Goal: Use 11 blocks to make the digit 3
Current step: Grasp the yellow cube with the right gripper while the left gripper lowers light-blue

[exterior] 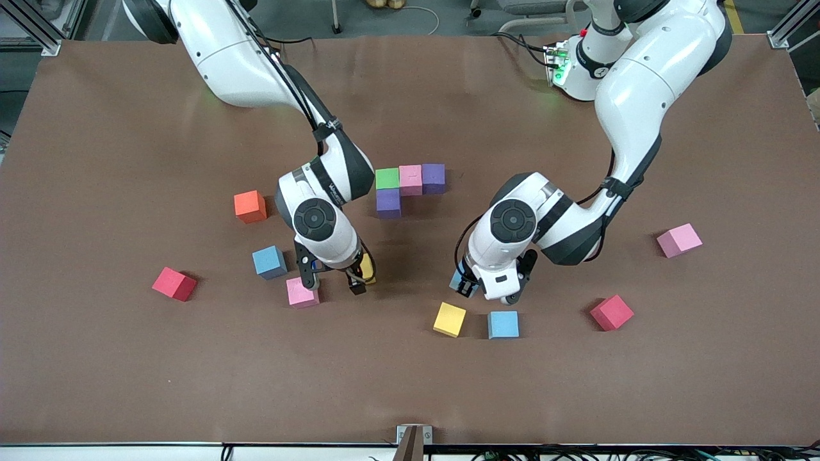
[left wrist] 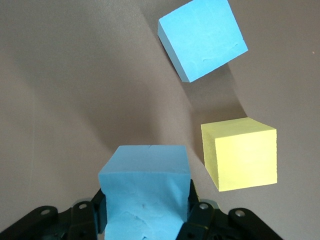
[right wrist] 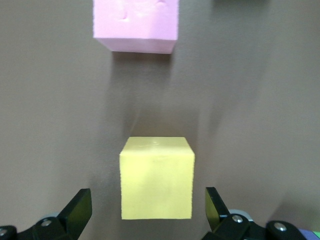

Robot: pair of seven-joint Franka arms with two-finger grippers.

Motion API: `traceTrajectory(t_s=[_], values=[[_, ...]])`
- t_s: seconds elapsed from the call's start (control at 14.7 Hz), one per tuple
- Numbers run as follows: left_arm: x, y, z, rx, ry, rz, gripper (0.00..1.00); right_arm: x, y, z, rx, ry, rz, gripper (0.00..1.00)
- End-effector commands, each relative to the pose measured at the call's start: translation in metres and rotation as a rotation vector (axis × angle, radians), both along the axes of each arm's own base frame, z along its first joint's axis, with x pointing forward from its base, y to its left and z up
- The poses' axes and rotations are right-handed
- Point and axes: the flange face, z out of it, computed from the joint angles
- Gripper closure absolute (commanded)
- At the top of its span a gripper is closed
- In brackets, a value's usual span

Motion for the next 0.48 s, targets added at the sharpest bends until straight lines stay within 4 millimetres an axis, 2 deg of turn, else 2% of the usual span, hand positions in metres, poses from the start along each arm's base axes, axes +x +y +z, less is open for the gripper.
traceTrajectory(t_s=[0.0, 0.41], values=[[0.001, -0.001, 0.001, -0.001, 0.005, 0.001, 0.85, 0.002, -0.001, -0.011, 0.006, -0.013, 0.038, 0.0], [0.001, -0.001, -0.002, -0.001, 0.009, -0.005, 0.85, 0.001, -0.006, -0.03, -0.006, -0.004, 0.073, 0.0]])
